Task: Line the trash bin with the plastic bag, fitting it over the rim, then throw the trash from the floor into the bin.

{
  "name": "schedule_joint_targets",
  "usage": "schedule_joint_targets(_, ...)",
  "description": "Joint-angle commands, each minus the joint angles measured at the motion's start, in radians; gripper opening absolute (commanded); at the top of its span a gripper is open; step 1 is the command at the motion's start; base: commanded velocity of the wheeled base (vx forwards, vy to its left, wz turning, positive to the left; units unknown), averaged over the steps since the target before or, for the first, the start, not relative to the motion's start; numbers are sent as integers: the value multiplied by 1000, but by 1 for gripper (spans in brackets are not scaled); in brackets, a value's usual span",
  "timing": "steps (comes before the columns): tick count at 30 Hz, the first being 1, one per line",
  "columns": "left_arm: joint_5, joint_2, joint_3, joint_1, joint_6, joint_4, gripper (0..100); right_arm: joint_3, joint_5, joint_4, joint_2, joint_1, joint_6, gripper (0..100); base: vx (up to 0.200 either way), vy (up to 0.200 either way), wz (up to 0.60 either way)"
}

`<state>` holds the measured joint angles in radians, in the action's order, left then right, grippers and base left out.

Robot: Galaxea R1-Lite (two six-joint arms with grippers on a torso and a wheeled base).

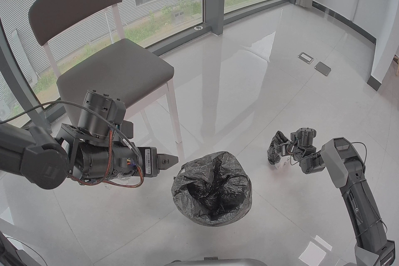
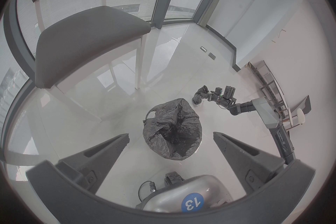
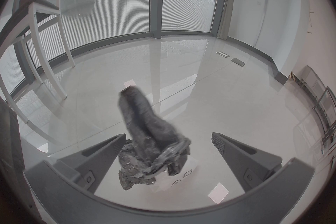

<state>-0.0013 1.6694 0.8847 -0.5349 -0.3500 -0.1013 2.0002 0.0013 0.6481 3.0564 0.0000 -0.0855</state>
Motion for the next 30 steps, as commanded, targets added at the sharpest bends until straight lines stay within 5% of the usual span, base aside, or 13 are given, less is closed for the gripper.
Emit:
schedule_joint_targets(1, 4, -5, -15, 1, -1, 0, 100, 0, 0, 8, -10, -2, 1, 100, 200, 0, 0)
schedule_joint_targets(11, 7, -25, -13, -8, -3, -5, 100, 0, 0, -1, -11, 3, 1, 100, 200, 0, 0)
schedule_joint_targets(30, 29, -42, -50, -16, -6, -6, 100, 0, -14, -133, -7, 11, 6, 100, 0, 0, 0)
